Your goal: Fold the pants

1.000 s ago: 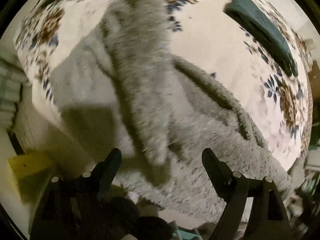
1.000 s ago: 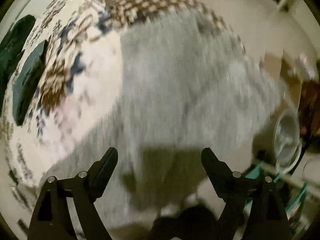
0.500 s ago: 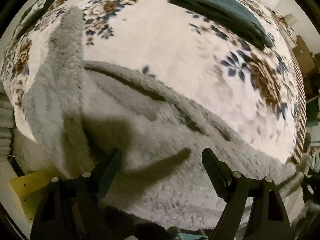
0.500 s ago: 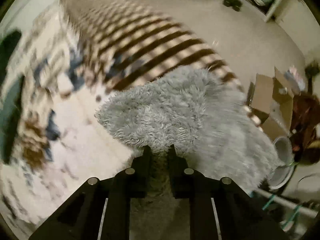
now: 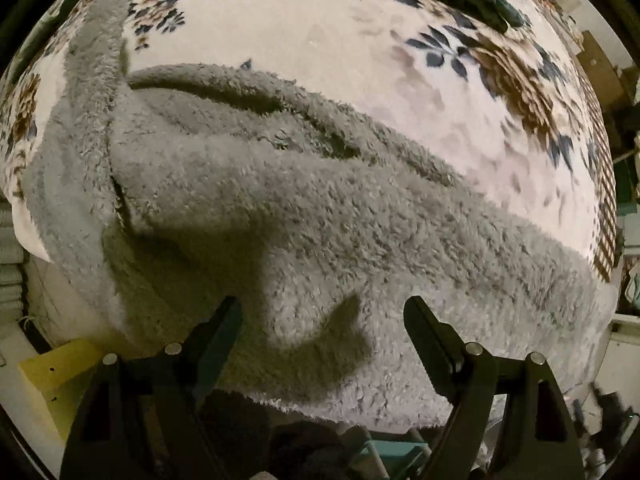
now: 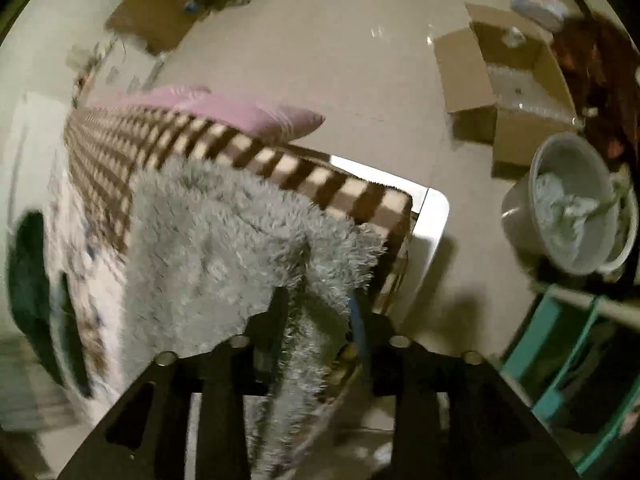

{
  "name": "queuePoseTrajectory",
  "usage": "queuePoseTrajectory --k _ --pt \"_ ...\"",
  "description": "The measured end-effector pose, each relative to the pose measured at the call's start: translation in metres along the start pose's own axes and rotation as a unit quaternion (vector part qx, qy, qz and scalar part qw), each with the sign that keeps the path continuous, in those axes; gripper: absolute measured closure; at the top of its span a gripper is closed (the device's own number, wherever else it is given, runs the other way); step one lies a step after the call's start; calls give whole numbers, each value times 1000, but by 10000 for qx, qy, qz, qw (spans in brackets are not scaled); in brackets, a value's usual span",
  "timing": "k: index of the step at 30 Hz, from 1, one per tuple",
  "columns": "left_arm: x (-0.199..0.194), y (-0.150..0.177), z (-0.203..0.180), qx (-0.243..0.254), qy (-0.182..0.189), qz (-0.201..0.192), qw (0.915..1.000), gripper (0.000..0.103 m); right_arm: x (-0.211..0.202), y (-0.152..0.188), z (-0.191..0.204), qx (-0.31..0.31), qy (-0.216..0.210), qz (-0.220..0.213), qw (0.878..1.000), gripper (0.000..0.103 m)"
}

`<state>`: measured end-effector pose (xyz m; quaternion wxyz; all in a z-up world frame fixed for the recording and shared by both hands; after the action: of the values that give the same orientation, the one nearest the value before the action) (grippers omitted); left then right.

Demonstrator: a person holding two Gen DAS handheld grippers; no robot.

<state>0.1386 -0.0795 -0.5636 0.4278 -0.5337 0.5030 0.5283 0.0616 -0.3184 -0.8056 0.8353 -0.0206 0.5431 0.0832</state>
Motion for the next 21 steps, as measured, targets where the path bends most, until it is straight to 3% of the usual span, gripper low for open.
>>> queuePoseTrajectory --k 3,7,9,13,16,18,20,21 --pt "5 2 -4 14 -53 45 10000 21 5 1 20 -20 -431 126 9990 54" --pt "8 7 -12 74 -91 38 9999 21 47 2 42 -117 143 335 9993 56" --pt "9 8 -19 110 -94 26 9999 21 53 -1 47 -162 421 232 9987 97" --pt "11 12 -24 107 -81 45 9999 21 27 -5 57 -464 809 -277 9953 98" --pt "14 15 -18 0 -42 96 9999 21 4 -6 37 -346 1139 -441 9919 98" --pt "16 17 -14 -71 -9 107 9999 21 17 -8 20 -243 1319 -113 9909 98" --pt "11 16 -7 -165 42 124 9998 21 32 -2 8 -48 1212 414 9918 97" --pt "7 15 -1 -226 86 129 9996 21 36 2 11 25 1144 552 9919 90"
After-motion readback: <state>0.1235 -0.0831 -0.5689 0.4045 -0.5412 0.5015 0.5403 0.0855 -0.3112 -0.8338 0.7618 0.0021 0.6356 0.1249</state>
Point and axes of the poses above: each gripper's, at about its wrist camera, not at the fingertips, and x roughly the way its jaws point, z to its left, y to its underside, the point moved 7 cm from there along x, roughly the way its jaws point, and after that the axes turned 8 degrees about z, right-handed, at the moved point
